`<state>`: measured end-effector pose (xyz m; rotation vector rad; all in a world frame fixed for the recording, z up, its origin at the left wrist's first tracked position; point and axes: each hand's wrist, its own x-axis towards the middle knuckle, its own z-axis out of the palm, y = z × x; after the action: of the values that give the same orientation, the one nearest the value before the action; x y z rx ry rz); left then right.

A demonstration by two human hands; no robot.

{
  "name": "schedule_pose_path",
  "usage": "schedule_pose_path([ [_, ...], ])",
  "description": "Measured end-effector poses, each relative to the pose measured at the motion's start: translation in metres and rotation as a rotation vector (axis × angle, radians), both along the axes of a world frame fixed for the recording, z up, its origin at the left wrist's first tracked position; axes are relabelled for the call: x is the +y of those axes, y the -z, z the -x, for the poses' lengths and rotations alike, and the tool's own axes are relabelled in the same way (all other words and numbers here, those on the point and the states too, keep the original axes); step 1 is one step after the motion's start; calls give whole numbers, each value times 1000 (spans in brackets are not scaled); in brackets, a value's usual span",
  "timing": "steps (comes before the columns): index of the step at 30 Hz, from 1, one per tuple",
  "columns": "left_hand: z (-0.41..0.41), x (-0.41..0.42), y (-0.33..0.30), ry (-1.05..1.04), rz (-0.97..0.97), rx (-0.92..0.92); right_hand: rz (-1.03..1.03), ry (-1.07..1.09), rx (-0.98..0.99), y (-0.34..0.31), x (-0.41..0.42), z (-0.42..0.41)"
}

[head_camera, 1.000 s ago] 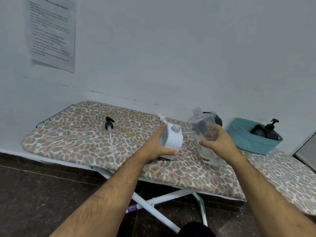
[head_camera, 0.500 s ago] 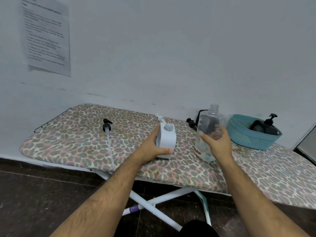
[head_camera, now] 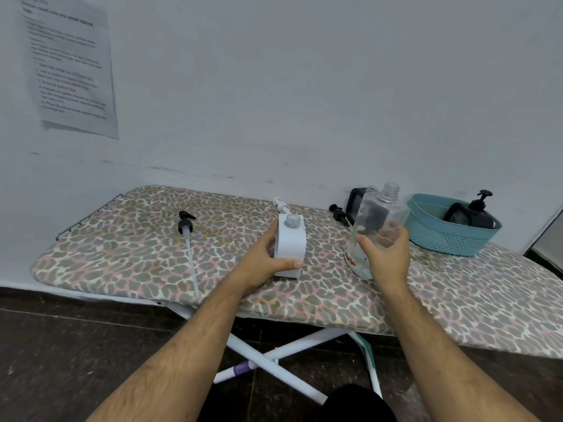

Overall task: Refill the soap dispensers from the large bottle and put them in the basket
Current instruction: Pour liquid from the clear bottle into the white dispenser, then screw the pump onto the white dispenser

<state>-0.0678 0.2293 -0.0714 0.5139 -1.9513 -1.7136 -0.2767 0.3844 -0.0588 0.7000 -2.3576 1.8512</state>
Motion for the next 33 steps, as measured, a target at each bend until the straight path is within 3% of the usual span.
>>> schedule_pose_path([
  [15, -4, 18, 11, -165, 46, 37, -119, -29, -48, -1, 15, -12],
  [21, 1, 37, 4, -324, 170, -6, 75, 275, 244, -13, 27, -34],
  [28, 13, 64, -7, -579, 300, -67, 70, -60, 313, -6, 26, -72],
  [33, 12, 58, -6, -598, 365, -161, 20, -176, 274, 9, 21, -86],
])
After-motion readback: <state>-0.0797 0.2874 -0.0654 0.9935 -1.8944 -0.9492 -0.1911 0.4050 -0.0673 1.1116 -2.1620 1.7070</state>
